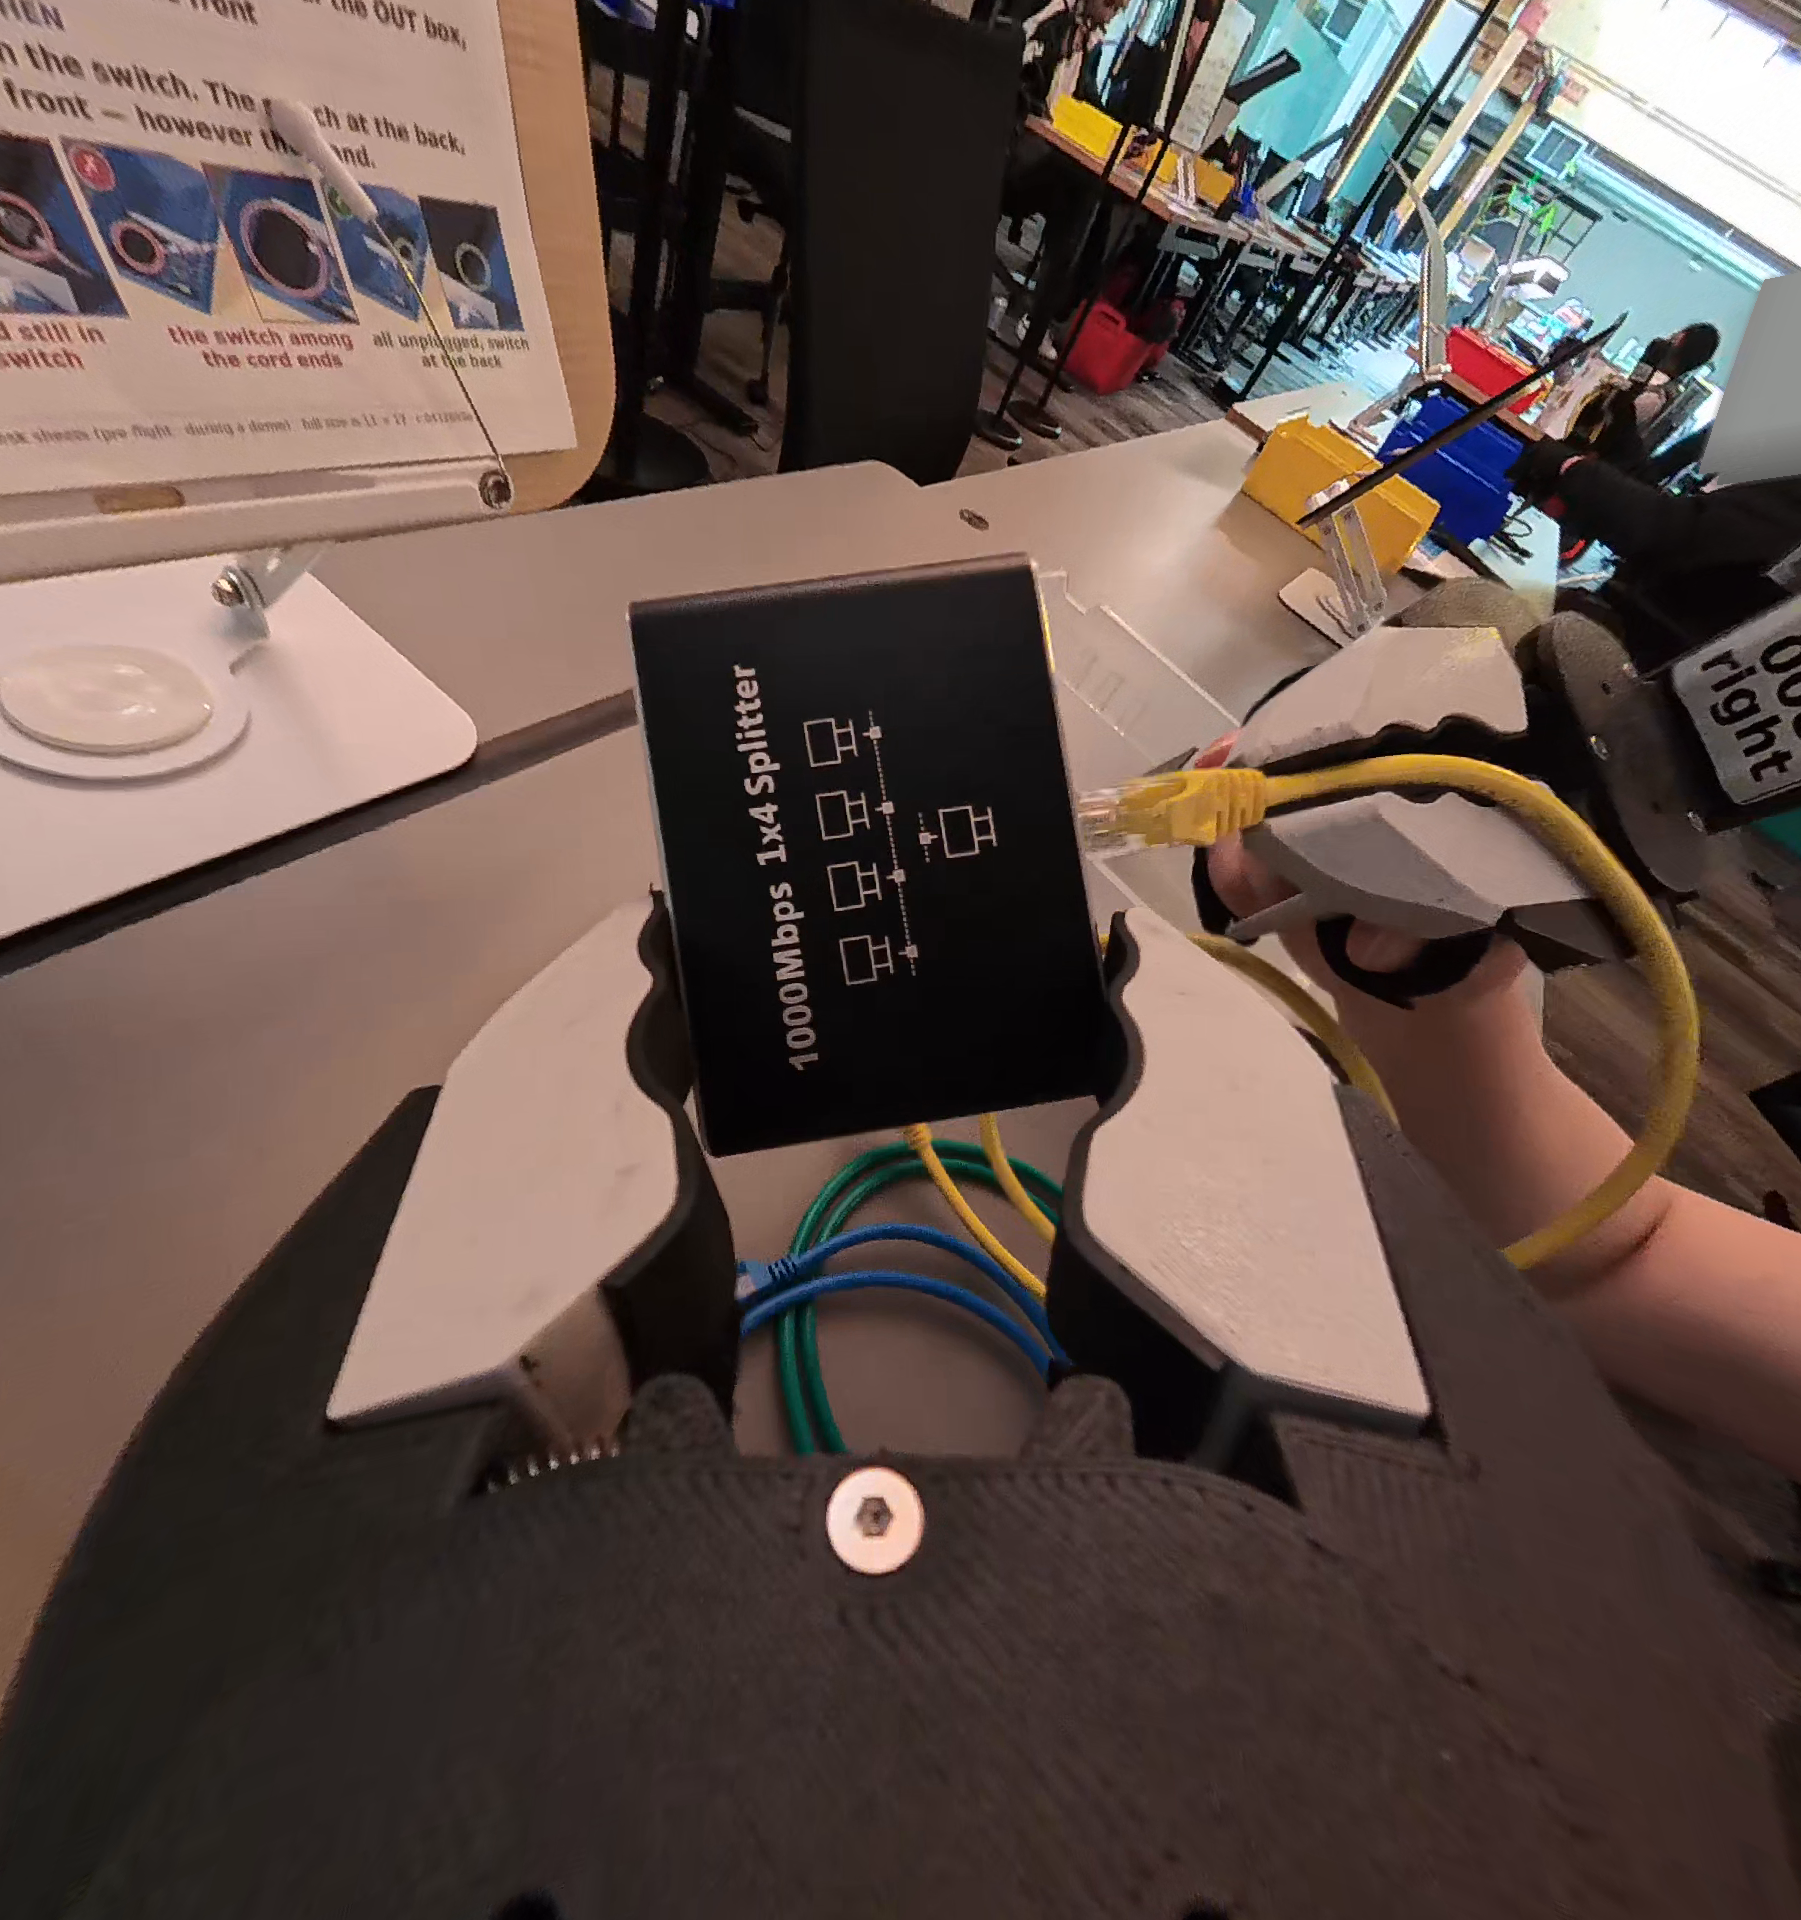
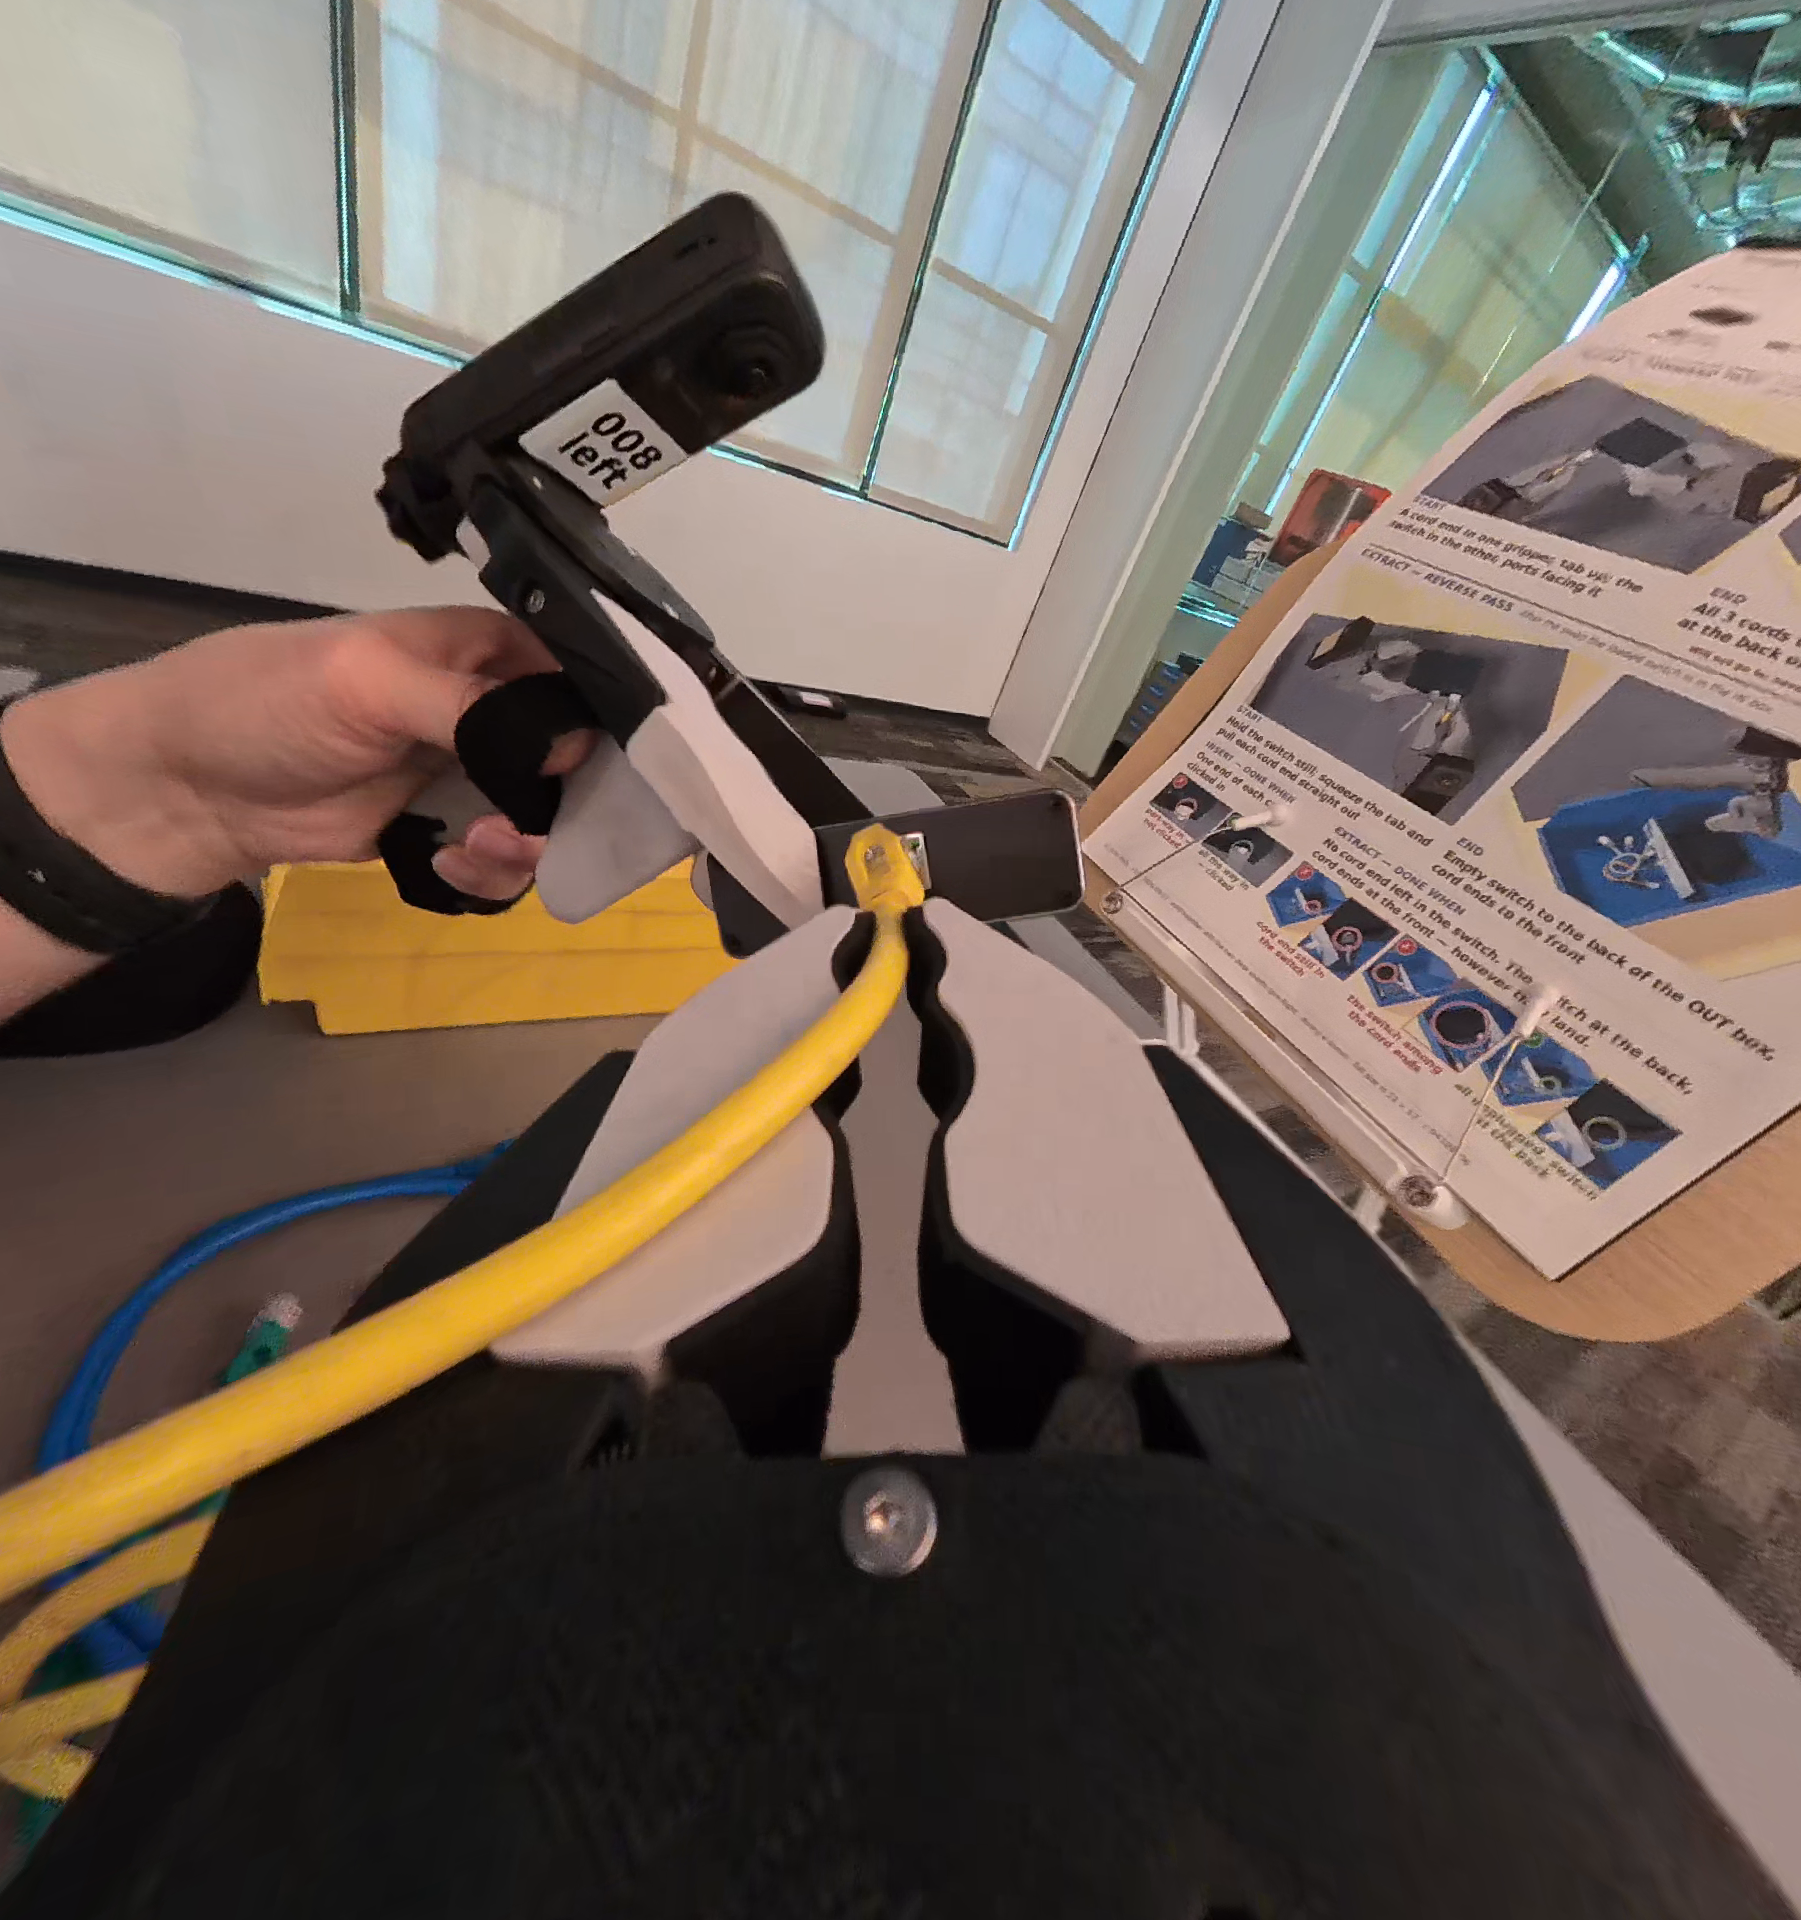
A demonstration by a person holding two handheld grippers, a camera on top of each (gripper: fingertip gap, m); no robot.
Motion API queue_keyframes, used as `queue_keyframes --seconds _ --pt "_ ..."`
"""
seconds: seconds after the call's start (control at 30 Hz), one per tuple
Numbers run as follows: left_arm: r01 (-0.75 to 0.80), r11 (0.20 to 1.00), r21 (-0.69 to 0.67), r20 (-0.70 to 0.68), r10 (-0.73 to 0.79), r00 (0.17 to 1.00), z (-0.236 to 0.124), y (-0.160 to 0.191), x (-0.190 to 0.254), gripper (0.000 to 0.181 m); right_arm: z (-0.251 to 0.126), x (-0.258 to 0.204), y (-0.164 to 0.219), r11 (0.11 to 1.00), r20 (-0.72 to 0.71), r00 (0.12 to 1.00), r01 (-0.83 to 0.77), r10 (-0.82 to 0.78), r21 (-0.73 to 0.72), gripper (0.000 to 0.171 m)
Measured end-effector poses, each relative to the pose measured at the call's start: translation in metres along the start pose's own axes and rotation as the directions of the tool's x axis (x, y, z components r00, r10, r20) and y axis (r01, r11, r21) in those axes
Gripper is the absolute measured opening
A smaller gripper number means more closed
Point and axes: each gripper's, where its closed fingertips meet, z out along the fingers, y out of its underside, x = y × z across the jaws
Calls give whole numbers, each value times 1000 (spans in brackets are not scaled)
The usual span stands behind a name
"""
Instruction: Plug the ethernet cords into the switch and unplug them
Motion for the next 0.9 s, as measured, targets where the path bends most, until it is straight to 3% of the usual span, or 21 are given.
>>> queue_keyframes --seconds 0.17,0.33,0.47,0.57,0.67,0.9 --pt "-16 997 72 29 14 999 -1 -12 4 76 -2 6 -6 986 -9 986 -166 167 24 7" --pt "-8 993 120 3 8 1000 -2 -18 11 76 -3 6 -13 990 -57 988 -139 141 29 7" --pt "-150 981 125 96 139 986 -7 -23 14 76 -3 3 -16 988 -54 987 -149 151 38 7" --pt "-246 963 107 177 225 958 -9 -24 15 76 -3 1 -13 997 -70 995 -74 74 6 7" --pt "-210 964 163 89 197 976 -12 -28 25 76 -7 -4 -26 994 -45 994 -96 98 61 7" --pt "-282 945 168 148 258 955 -14 -30 26 75 -7 -4 -24 997 -58 996 -71 72 14 7"
